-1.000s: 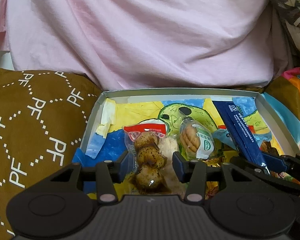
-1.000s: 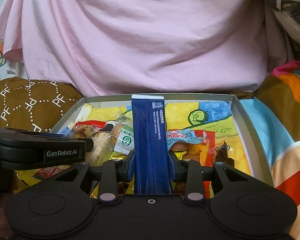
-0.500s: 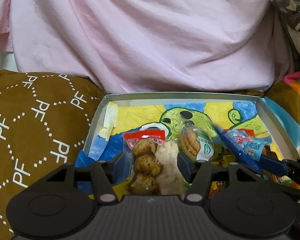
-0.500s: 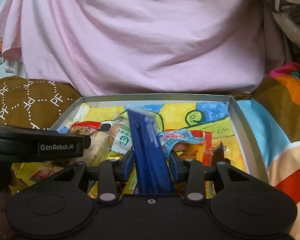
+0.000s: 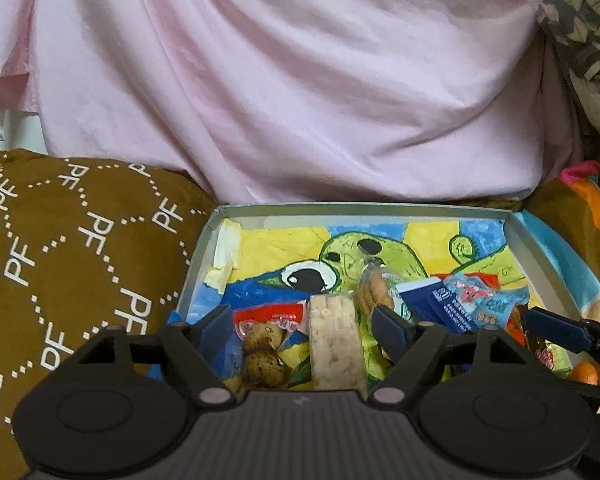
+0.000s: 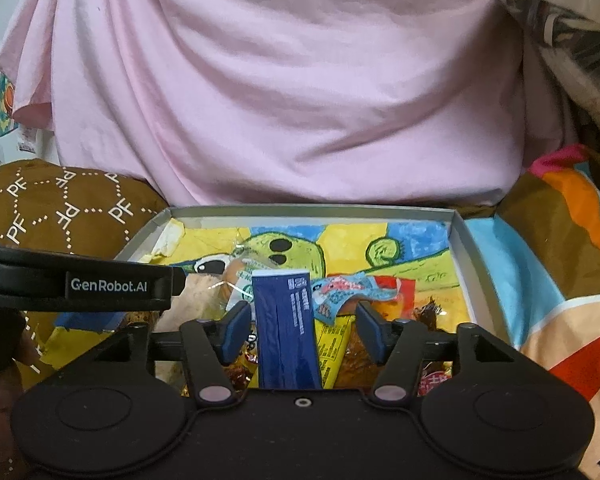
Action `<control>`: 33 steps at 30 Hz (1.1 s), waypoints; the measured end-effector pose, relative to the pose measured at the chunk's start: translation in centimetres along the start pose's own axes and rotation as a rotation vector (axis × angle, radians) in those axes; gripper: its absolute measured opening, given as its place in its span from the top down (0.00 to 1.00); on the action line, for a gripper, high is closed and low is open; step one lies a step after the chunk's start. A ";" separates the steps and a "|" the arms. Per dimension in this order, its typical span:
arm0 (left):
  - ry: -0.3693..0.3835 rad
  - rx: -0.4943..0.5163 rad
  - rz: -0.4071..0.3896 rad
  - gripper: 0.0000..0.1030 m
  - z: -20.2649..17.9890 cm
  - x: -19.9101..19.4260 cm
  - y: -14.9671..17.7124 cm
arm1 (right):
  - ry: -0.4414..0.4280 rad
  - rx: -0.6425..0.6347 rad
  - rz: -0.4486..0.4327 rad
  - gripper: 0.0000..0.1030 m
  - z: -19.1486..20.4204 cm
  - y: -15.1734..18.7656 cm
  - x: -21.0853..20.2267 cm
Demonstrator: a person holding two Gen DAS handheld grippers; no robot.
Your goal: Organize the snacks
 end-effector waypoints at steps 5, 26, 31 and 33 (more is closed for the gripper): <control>-0.002 -0.008 -0.023 0.10 0.3 -1.0 -0.5 | 0.004 0.007 -0.021 0.27 -0.3 -0.6 -1.1; 0.018 -0.033 -0.076 0.00 1.1 -12.4 3.6 | 0.040 0.084 -0.091 0.01 -1.6 1.0 -15.0; 0.011 -0.031 -0.057 0.00 1.8 -15.6 5.8 | 0.055 0.133 -0.098 0.01 -1.4 2.1 -19.0; 0.007 -0.030 -0.052 0.00 2.0 -16.8 6.5 | 0.062 0.138 -0.100 0.01 -1.1 2.4 -20.3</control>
Point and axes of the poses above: each gripper's, at about its wrist camera, not at the fingertips, and x roughly the way its jaws point, z to its left, y to its underside, the point moved 6 cm from there along x, roughly the way its jaws point, and after that the axes turned 4 degrees about z, right-handed, at the moved point
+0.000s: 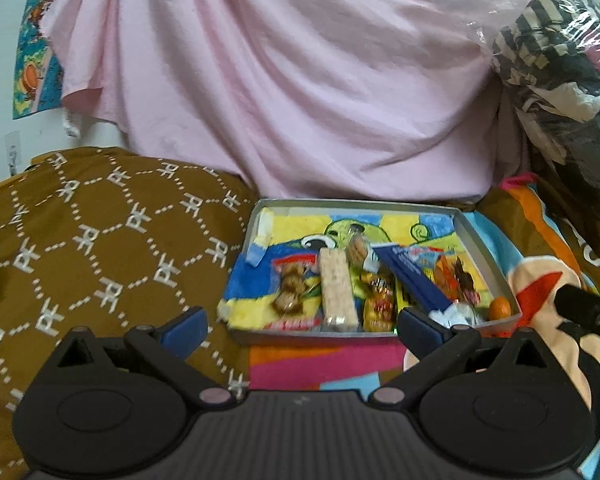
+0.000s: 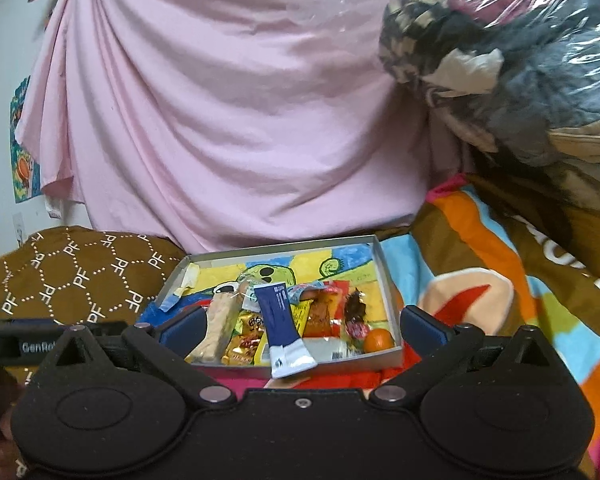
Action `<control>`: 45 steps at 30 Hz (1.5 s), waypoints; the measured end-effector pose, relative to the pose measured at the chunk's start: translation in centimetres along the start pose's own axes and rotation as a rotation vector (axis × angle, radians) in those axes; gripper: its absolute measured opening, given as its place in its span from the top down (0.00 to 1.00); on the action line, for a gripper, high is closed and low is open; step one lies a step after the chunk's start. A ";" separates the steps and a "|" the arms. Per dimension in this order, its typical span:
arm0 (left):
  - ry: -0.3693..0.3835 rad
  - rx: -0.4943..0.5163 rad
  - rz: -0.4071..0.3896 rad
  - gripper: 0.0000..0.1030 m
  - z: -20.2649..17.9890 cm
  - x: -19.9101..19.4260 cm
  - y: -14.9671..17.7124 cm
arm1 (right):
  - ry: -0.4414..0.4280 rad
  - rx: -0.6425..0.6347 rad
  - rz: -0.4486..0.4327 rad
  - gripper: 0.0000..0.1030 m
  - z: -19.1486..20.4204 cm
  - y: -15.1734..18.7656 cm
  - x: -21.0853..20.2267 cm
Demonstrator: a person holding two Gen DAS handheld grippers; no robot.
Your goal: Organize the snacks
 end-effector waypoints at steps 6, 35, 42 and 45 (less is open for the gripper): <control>-0.005 0.005 -0.002 0.00 1.0 -3.2 1.4 | 0.005 -0.014 0.004 0.01 1.0 1.0 -3.5; -0.046 0.030 0.066 0.00 2.1 -7.8 8.7 | 0.027 -0.119 0.052 0.01 3.0 9.1 -9.5; -0.045 0.047 0.097 0.00 1.9 -6.9 10.4 | 0.032 -0.115 0.082 0.01 2.5 10.3 -8.4; -0.045 0.053 0.107 0.00 1.9 -6.5 11.0 | 0.032 -0.124 0.095 0.01 2.6 10.9 -7.9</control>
Point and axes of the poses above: each gripper's, at about its wrist camera, not at the fingertips, and x roughly the way its jaws point, z to its left, y to its underside, the point moved 6 cm from there along x, roughly the way its jaws point, and after that the axes turned 4 degrees about z, right-handed, at the moved point
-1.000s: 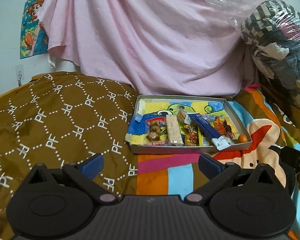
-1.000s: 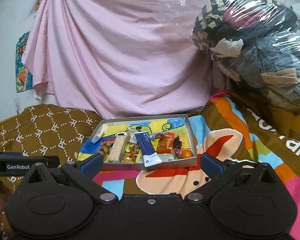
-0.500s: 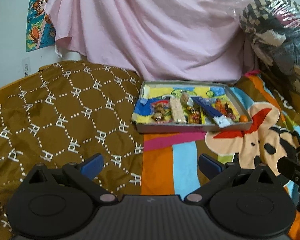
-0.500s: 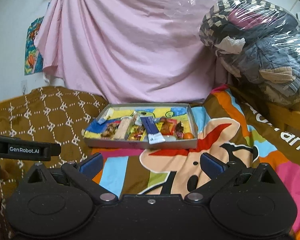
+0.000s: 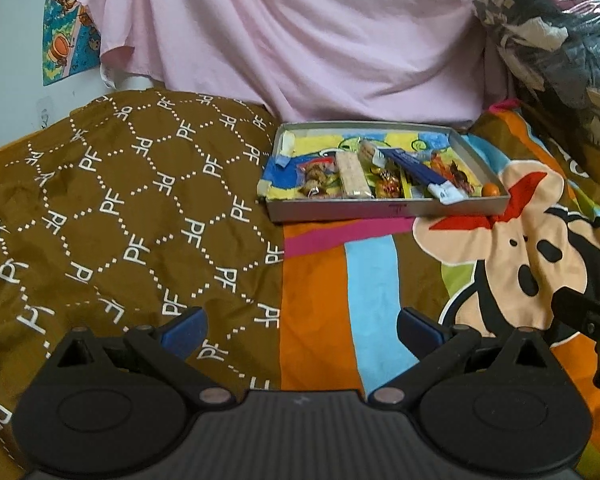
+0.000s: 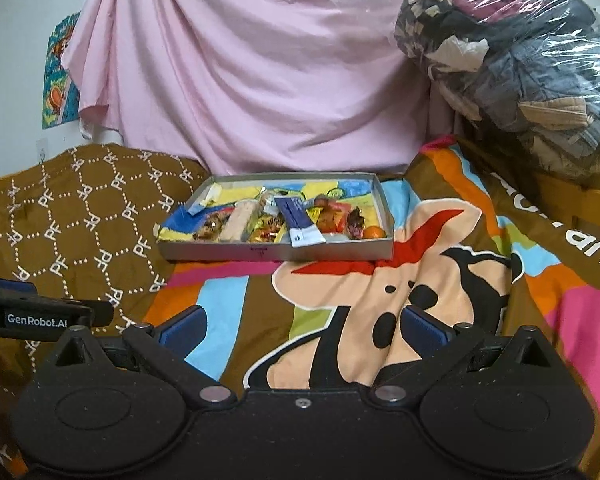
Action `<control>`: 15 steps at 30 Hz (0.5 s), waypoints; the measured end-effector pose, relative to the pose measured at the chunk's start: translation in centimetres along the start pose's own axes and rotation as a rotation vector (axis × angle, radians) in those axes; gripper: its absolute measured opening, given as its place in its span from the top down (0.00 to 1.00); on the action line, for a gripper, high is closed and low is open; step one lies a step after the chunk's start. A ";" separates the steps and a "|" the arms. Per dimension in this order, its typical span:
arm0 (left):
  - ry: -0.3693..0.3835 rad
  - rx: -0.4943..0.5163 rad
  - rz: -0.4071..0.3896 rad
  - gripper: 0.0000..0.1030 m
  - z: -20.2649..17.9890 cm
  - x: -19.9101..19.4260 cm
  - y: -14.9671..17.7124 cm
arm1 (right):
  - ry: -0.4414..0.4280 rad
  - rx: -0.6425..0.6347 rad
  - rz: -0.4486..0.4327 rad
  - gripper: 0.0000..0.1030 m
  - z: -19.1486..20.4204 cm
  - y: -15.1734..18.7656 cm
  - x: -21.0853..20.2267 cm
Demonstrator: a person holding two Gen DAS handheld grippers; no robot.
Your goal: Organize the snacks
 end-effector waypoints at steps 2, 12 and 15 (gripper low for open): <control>0.002 0.002 0.004 0.00 0.0 0.2 0.2 | -0.002 -0.003 0.008 0.01 0.1 0.3 0.3; 0.004 -0.004 0.020 0.00 0.2 0.6 0.7 | -0.008 -0.003 0.031 0.01 0.2 0.8 1.0; 0.006 -0.005 0.019 0.00 0.2 0.6 0.7 | -0.008 -0.004 0.031 0.01 0.3 0.8 0.9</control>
Point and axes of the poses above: each gripper's, at about its wrist camera, not at the fingertips, and x roughly the way its jaws point, z to its left, y to its underside, the point moved 6 cm from there along x, roughly the way its jaws point, and after that the axes turned 4 degrees about z, right-handed, at the moved point
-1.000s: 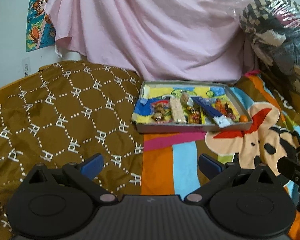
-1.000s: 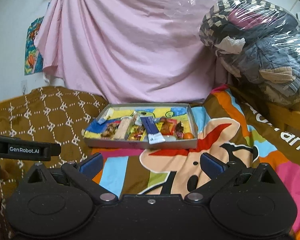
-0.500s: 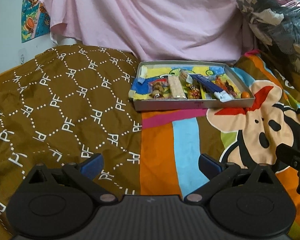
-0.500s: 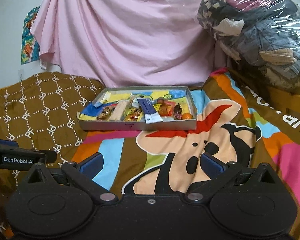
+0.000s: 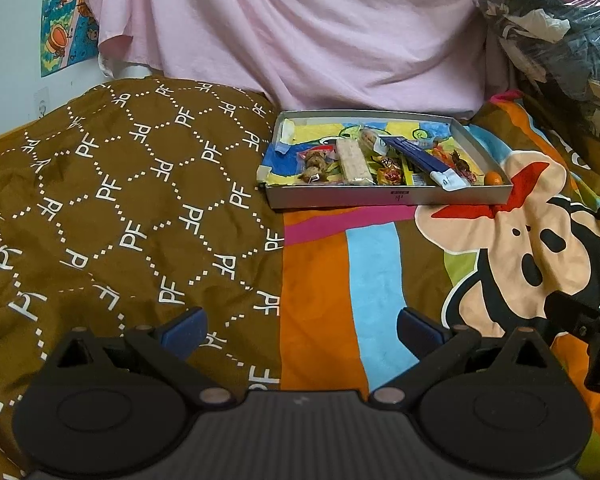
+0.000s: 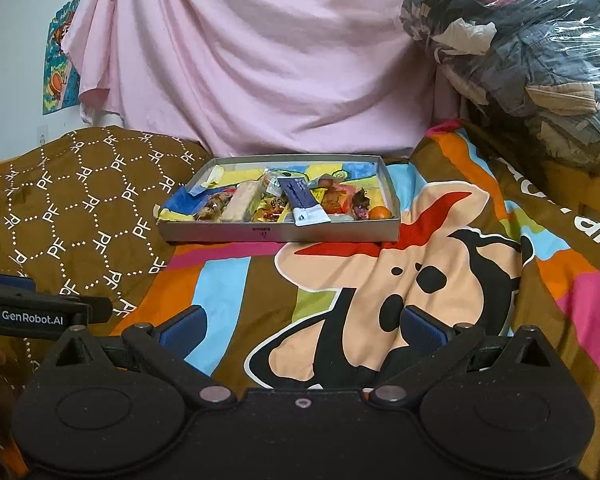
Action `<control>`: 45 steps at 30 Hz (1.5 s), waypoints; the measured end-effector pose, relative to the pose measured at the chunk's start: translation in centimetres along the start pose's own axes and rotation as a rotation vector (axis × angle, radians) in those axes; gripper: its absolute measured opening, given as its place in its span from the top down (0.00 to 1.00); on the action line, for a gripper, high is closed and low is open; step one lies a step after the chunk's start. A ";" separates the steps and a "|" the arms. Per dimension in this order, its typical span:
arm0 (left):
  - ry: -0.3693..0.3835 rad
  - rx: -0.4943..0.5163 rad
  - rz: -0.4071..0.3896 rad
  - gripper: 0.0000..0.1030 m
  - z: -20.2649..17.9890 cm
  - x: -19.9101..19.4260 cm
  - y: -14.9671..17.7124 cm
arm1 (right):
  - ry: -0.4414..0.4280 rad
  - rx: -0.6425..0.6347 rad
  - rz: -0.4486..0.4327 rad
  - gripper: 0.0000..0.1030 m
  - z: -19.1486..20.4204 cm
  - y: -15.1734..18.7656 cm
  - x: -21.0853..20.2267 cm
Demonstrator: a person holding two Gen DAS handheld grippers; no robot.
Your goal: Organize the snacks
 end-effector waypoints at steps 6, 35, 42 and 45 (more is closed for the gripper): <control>0.001 0.001 -0.008 0.00 -0.1 -0.2 -0.1 | 0.000 0.002 -0.001 0.01 0.0 0.0 0.0; 0.001 0.000 -0.009 0.00 -0.1 -0.3 -0.2 | 0.000 0.001 -0.001 0.01 -0.1 0.1 0.0; 0.001 0.002 -0.009 0.00 -0.1 -0.3 -0.2 | -0.001 0.001 0.000 0.01 -0.1 0.1 0.0; 0.001 0.002 -0.008 0.00 -0.1 -0.3 -0.2 | -0.001 0.000 -0.001 0.01 -0.1 0.1 0.0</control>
Point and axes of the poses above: each gripper's, at about its wrist camera, not at the fingertips, and x roughly the way its jaws point, z to its left, y to its underside, the point moved 6 cm from there along x, roughly the way its jaws point, and after that the axes turned 4 degrees about z, right-handed, at the moved point
